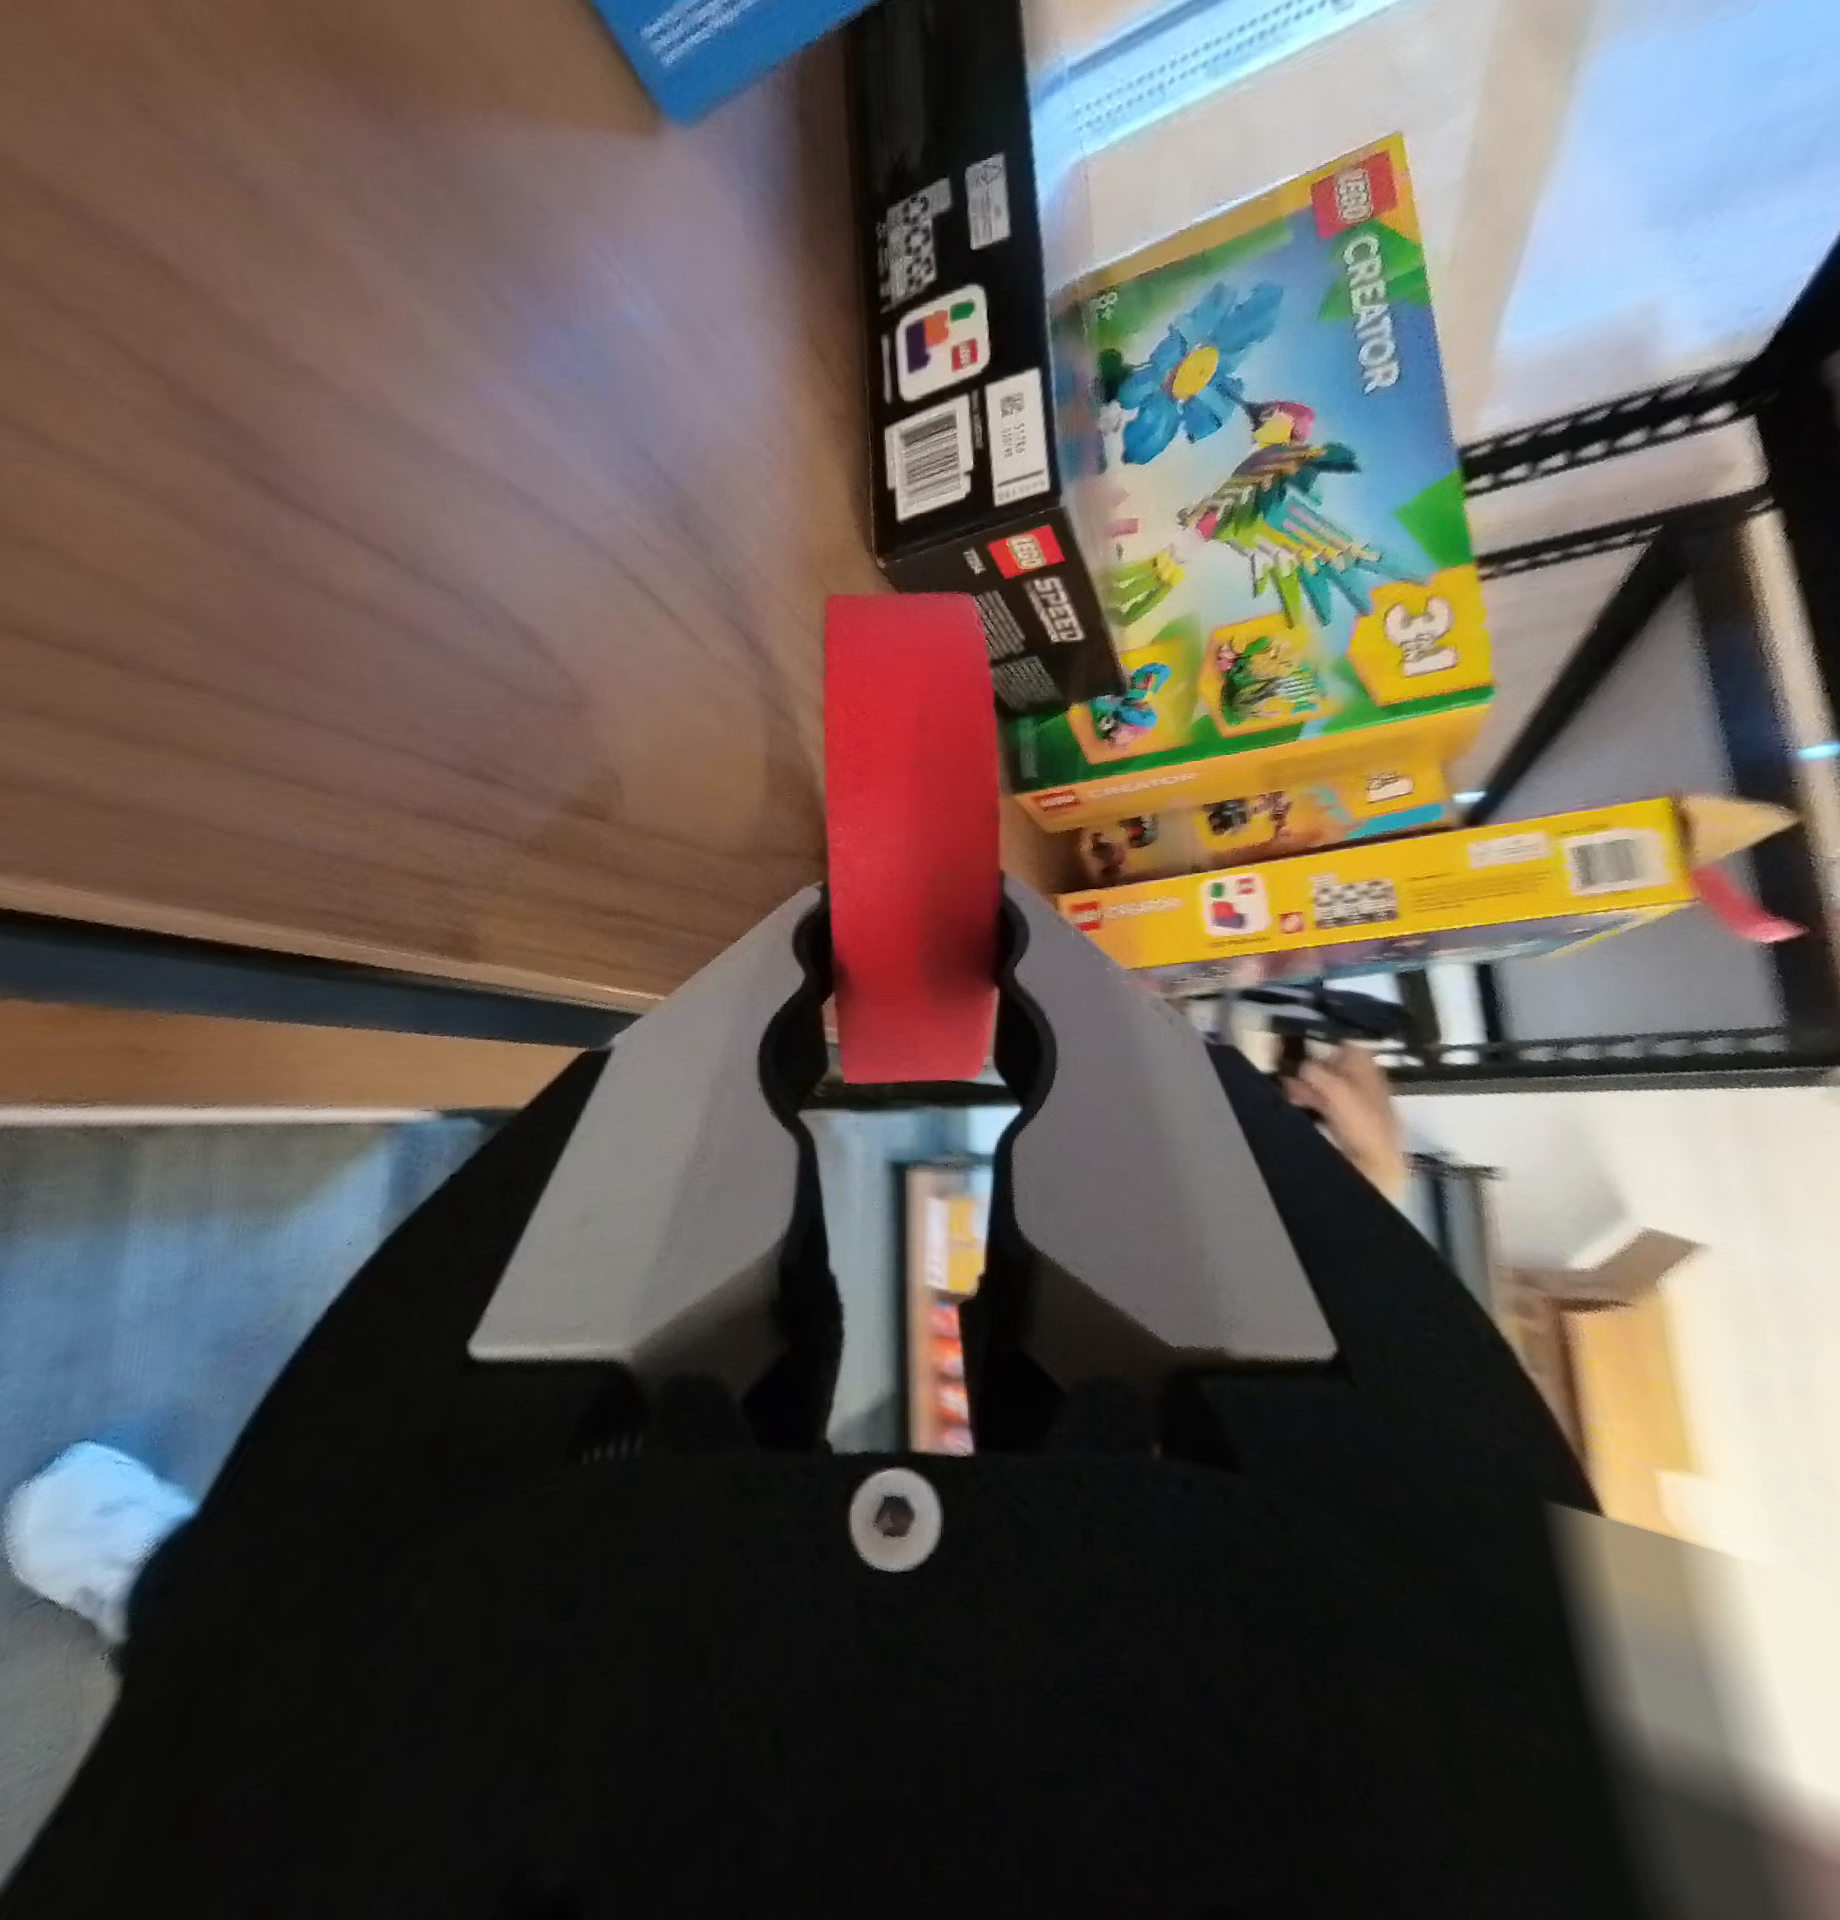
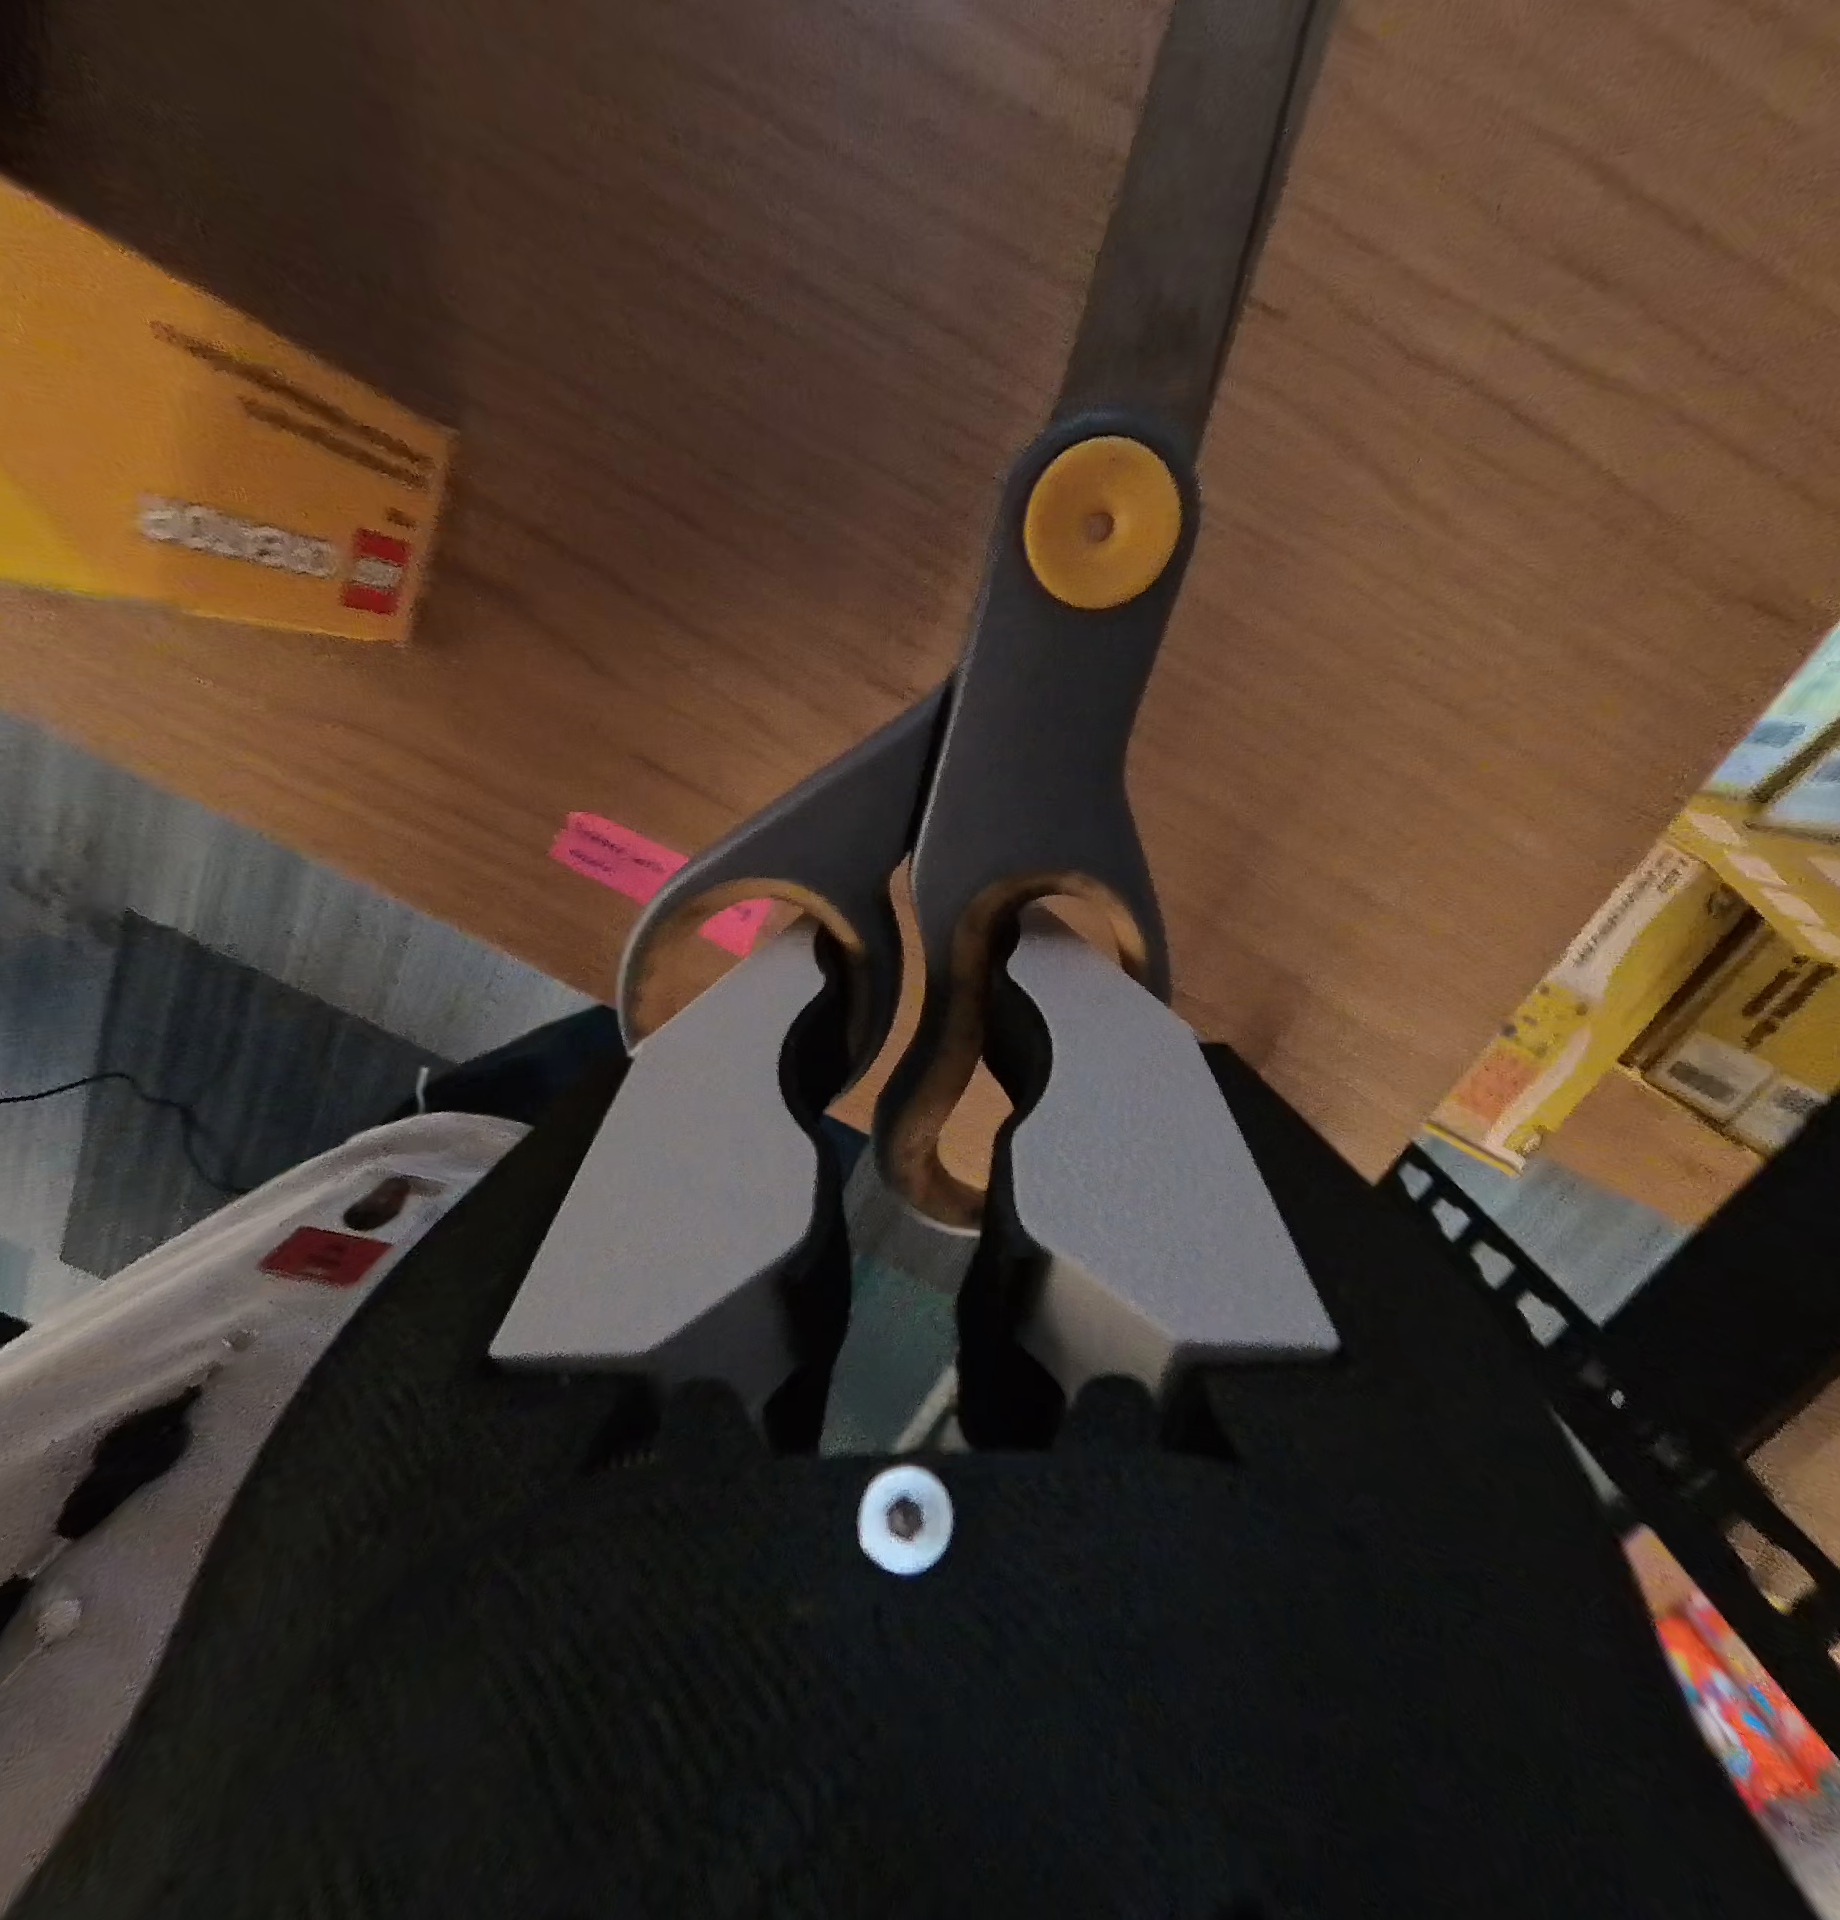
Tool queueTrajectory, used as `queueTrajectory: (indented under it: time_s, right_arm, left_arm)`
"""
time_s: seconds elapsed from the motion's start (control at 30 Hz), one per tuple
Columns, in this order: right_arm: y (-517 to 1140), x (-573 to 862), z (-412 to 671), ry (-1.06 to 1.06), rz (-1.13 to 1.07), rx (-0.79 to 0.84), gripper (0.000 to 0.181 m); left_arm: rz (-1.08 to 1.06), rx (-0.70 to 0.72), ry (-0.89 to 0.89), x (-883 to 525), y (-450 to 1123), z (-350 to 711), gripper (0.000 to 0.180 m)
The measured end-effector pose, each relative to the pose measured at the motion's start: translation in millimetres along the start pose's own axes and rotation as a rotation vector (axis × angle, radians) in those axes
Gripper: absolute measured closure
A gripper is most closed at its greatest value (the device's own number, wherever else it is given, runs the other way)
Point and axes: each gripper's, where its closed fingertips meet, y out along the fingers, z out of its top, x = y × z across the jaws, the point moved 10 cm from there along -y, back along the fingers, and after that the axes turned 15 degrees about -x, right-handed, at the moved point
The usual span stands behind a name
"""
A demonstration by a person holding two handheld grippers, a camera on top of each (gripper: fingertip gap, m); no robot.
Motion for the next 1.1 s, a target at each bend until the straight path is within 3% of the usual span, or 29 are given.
queueTrajectory:
  time_s: [0.2,0.27,0.33,0.4,0.53,0.63,0.67,0.73,0.83,0.87,0.93,1.03,1.1]
  right_arm:
    - [7.6,11.8,13.9,0.003,0.024,-0.094,0.157]
    - [4.3,14.9,18.2,-0.017,-0.015,-0.044,0.142]
    - [-9.4,15.4,19.2,-0.030,-0.077,0.047,0.130]
    - [-38.0,4.6,19.8,-0.100,-0.102,0.227,0.116]
    - [-125.3,-51.8,9.5,-0.472,-0.343,0.839,0.065]
    - [-164.2,-108.7,-15.5,-0.871,-0.480,1.267,0.070]
    - [-170.3,-123.6,-20.0,-0.985,-0.509,1.341,0.076]
    - [-179.0,-141.7,-12.5,-1.057,-0.543,1.306,0.080]
    - [-181.2,-153.9,-3.2,-1.165,-0.489,1.212,0.139]
    - [-179.2,-157.3,-4.7,-1.194,-0.452,1.208,0.143]
    - [-171.2,-160.5,-3.9,-1.217,-0.460,1.204,0.143]
    - [-154.8,-155.6,14.2,-1.153,-0.479,1.075,0.130]
    - [-146.3,-154.0,24.7,-1.098,-0.466,0.969,0.120]
  left_arm:
    - [-0.012,-0.075,-0.118,-17.1,-0.5,13.3,0.147]
    - [0.008,-0.053,-0.112,-12.2,-1.6,20.0,0.131]
    - [0.104,-0.066,-0.079,-6.5,-2.8,25.6,0.130]
    - [0.204,-0.073,-0.027,-0.2,-3.4,31.3,0.124]
    - [0.390,-0.151,0.055,8.9,0.4,34.7,0.130]
    - [0.363,-0.179,0.036,12.5,3.2,37.0,0.119]
    - [0.319,-0.183,0.005,12.1,2.9,37.8,0.115]
    - [0.182,-0.205,-0.071,9.7,3.1,37.8,0.106]
    - [0.012,-0.223,-0.161,3.2,2.3,38.2,0.097]
    - [0.000,-0.223,-0.193,-0.1,1.1,37.7,0.102]
    - [0.048,-0.270,-0.219,-3.9,-0.9,35.8,0.119]
    - [0.066,-0.295,-0.175,7.8,0.1,38.4,0.094]
    - [0.144,-0.302,-0.123,13.7,-0.4,41.9,0.090]
